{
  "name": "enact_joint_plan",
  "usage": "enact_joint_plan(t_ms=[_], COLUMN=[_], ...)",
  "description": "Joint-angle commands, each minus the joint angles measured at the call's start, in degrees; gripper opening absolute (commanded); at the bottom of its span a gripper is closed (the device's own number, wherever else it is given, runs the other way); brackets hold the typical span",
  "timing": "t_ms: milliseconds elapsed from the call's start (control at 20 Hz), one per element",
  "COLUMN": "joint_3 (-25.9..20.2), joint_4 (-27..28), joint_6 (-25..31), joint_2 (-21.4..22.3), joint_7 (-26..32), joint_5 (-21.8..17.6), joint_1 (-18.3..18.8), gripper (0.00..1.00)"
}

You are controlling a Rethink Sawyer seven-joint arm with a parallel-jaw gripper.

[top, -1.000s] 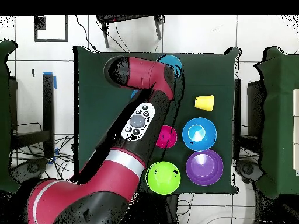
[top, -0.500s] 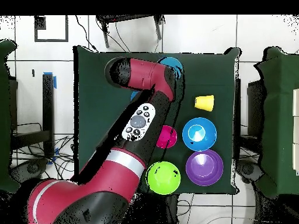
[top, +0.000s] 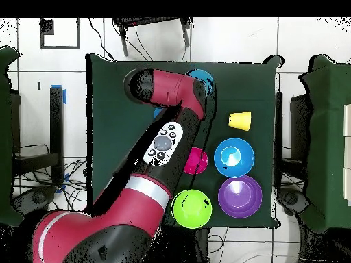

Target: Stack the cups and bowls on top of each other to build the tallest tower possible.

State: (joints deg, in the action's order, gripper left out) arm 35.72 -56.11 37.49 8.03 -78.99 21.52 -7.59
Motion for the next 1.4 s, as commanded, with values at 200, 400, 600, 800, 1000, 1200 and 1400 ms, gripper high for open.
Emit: enact_joint_plan(t_ms=[200, 400, 600, 800, 1000, 1200, 1400], joint_3=[-9.37, -10.82, -12.02, -12.06, -11.88, -11.93, -11.74], joint_4=[-4.45, -4.85, -5.12, -5.04, -4.53, -4.94, -4.67], joint_6=[5.89, 5.40, 4.40, 3.86, 3.73, 2.98, 2.78], joint_2=[-0.40, -0.32, -0.24, -0.38, -0.63, -0.50, -0.68], joint_7=[-6.83, -6.71, -6.52, -6.79, -6.55, -6.36, -6.51], joint_5=[-1.64, -1.15, -1.03, -1.45, -2.04, -2.41, -2.65], joint_1=[0.78, 0.99, 1.31, 1.32, 1.59, 1.72, 1.91], gripper=[0.00, 0.00, 0.00, 0.00, 0.00, 0.00, 0.00])
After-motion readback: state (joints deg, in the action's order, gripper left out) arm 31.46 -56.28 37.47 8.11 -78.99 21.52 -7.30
